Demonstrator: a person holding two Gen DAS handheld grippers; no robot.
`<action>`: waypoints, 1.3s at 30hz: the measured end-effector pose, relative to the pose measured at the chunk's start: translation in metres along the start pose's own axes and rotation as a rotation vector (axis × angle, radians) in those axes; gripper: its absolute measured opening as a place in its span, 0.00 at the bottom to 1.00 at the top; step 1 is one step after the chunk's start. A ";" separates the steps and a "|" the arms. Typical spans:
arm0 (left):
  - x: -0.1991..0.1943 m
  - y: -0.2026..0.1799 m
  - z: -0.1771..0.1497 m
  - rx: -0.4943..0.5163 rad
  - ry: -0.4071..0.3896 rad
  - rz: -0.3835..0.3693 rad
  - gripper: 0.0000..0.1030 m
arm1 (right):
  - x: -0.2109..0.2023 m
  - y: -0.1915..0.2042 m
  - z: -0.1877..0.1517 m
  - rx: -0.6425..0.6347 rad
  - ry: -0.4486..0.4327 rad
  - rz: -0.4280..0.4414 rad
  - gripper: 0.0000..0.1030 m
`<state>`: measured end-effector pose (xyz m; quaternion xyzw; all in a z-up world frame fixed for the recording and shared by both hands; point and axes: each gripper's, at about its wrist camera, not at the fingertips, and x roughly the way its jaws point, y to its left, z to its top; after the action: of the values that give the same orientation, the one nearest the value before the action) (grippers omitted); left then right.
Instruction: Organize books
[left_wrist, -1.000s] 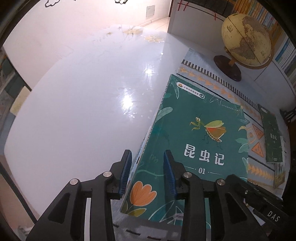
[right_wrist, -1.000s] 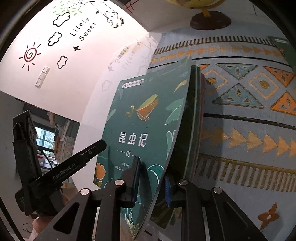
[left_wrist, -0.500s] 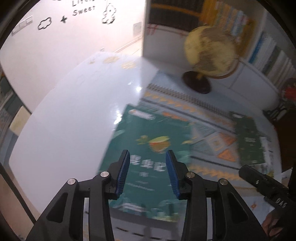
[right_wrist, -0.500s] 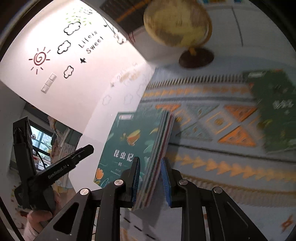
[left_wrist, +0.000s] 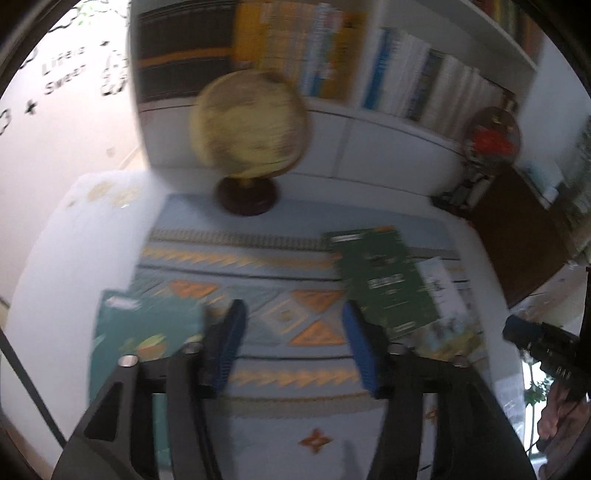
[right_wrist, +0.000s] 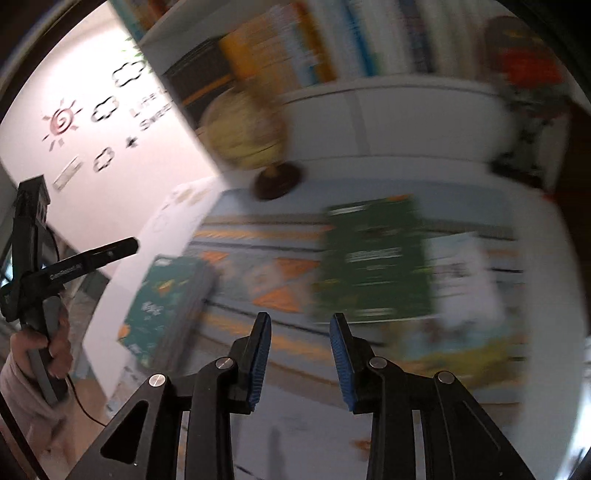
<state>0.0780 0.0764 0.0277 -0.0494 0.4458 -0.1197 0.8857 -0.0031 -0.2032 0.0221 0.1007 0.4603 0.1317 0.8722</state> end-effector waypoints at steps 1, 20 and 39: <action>0.004 -0.009 0.003 -0.004 -0.011 -0.029 0.67 | -0.010 -0.015 0.002 0.014 -0.020 -0.022 0.32; 0.192 -0.063 -0.035 -0.130 0.300 -0.182 0.70 | 0.100 -0.122 0.018 0.263 0.098 -0.034 0.43; 0.237 -0.093 -0.028 -0.001 0.316 -0.178 0.68 | 0.170 -0.143 0.007 0.380 0.137 0.174 0.49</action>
<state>0.1755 -0.0740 -0.1553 -0.0697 0.5733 -0.2039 0.7905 0.1143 -0.2844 -0.1484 0.2933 0.5244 0.1237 0.7897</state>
